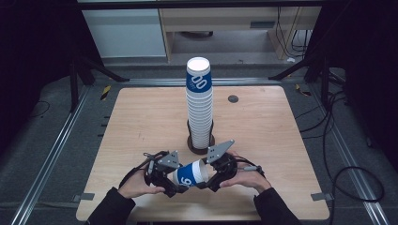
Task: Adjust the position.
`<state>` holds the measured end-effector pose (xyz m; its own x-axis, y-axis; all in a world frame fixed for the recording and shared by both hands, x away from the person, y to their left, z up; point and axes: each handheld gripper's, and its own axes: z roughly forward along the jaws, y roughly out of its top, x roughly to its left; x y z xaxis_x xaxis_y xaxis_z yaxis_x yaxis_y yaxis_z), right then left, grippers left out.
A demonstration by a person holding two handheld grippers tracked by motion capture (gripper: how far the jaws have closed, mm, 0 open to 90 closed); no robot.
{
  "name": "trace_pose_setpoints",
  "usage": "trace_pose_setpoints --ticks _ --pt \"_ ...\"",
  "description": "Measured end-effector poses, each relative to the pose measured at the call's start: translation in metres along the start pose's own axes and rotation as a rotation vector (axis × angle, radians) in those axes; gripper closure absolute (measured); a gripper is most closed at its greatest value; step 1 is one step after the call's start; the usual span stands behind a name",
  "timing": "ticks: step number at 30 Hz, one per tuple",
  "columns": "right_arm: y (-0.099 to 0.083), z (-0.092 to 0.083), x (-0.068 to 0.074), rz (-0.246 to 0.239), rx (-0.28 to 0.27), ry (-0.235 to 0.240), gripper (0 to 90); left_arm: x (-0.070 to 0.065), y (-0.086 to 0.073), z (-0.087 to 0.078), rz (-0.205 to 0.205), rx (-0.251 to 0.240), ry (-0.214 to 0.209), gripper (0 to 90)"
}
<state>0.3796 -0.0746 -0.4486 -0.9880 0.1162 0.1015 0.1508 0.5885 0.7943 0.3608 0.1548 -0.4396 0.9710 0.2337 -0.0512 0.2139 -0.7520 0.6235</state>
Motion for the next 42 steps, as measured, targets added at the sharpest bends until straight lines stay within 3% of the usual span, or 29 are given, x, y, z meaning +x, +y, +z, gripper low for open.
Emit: trace_pose_setpoints --ticks 6,13,17,19,20,21,22,25,26,30,34,42 --pt "0.001 0.006 0.004 -0.020 0.025 0.022 15.4 -0.004 0.000 0.007 0.016 0.038 -0.022 25.9" --pt "0.001 0.006 0.004 -0.025 0.023 0.021 13.9 -0.003 0.000 0.006 0.018 0.029 -0.019 26.7" --pt "0.002 0.001 0.001 -0.021 -0.034 -0.008 8.6 0.001 -0.002 -0.001 0.003 0.007 -0.010 26.7" --pt "0.003 -0.008 -0.002 0.013 -0.091 -0.022 7.9 0.005 -0.003 -0.005 -0.011 -0.004 0.001 26.7" --pt "0.003 -0.013 -0.004 0.026 -0.122 -0.029 8.0 0.009 -0.006 -0.010 -0.040 -0.043 0.013 26.7" --pt "0.003 -0.013 -0.004 0.026 -0.122 -0.029 8.0 0.009 -0.006 -0.010 -0.040 -0.043 0.013 26.7" --pt "0.003 -0.020 -0.007 0.045 -0.164 -0.048 7.8 0.011 -0.006 -0.014 -0.052 -0.061 0.023 26.7" --pt "0.003 -0.025 -0.009 0.067 -0.200 -0.064 7.9 0.015 -0.008 -0.023 -0.092 -0.145 0.049 26.7" --pt "0.002 -0.029 -0.012 0.085 -0.228 -0.084 7.7 0.015 -0.008 -0.027 -0.101 -0.175 0.057 26.6" --pt "0.002 -0.031 -0.013 0.105 -0.266 -0.079 9.0 0.013 -0.007 -0.033 -0.118 -0.263 0.087 26.6" --pt "0.004 -0.030 -0.011 0.107 -0.283 -0.057 9.2 0.011 -0.005 -0.030 -0.118 -0.284 0.071 26.7" --pt "0.007 -0.022 -0.008 0.123 -0.298 -0.002 10.3 0.002 0.001 -0.022 -0.085 -0.280 0.076 26.7"
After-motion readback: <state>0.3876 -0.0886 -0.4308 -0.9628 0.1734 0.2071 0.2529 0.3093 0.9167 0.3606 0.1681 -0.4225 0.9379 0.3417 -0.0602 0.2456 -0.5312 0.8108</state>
